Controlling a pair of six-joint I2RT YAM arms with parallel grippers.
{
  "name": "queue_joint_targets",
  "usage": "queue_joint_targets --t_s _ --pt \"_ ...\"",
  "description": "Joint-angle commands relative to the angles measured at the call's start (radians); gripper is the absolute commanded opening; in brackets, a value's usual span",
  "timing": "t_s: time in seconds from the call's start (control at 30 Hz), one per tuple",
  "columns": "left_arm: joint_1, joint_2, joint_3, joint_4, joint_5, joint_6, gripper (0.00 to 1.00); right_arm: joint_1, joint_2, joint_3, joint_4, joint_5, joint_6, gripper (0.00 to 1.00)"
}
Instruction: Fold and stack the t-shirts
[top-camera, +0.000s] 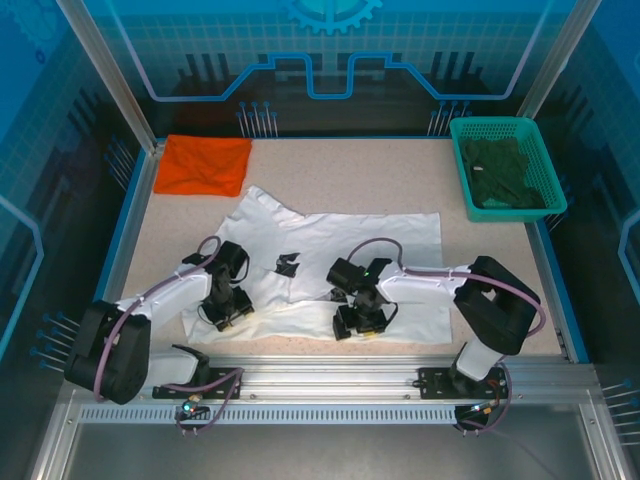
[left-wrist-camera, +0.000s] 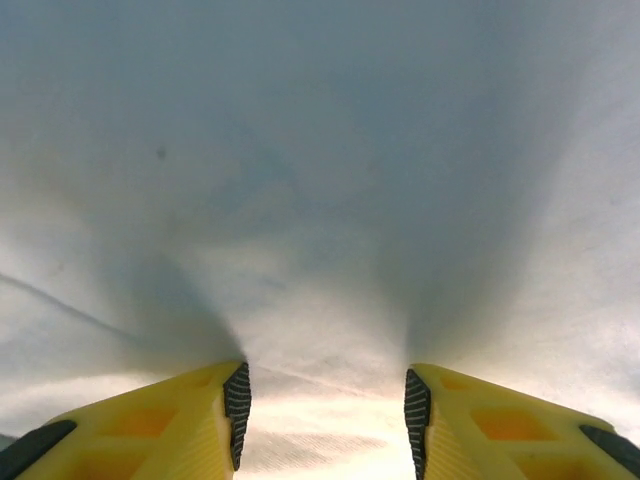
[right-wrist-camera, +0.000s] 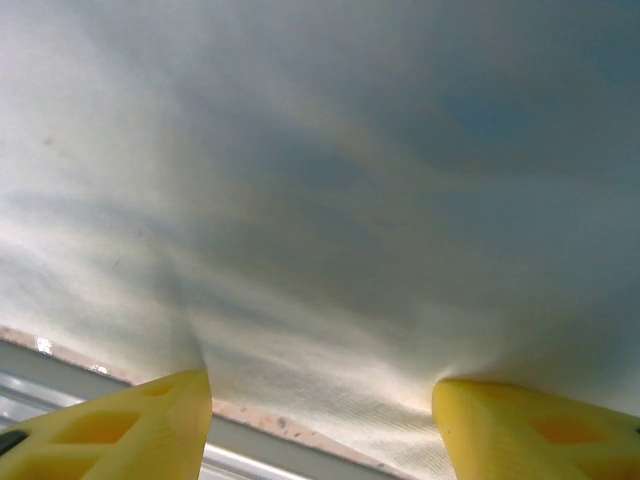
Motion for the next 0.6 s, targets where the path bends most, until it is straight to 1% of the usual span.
queue_joint_targets --t_s 0.0,0.1,0.27,0.37,0.47,0.57 --pt "0.007 -0.018 0.02 -0.061 -0.012 -0.027 0.48 0.054 0.094 0.0 -0.042 -0.013 -0.009 0.67" --pt "0.024 -0.012 0.104 -0.07 -0.006 -0.009 0.53 0.031 0.079 0.063 -0.088 0.028 -0.042 0.68" --pt "0.089 0.059 0.343 -0.076 -0.005 0.052 0.59 -0.085 0.018 0.15 -0.154 0.075 -0.103 0.72" --pt "0.138 0.148 0.498 -0.048 0.0 0.107 0.62 -0.164 -0.016 0.197 -0.198 0.092 -0.147 0.73" --pt "0.18 0.278 0.66 -0.035 0.015 0.171 0.66 -0.252 -0.055 0.217 -0.212 0.105 -0.177 0.73" --pt "0.211 0.414 0.802 -0.011 0.025 0.199 0.68 -0.373 -0.103 0.207 -0.18 0.073 -0.165 0.72"
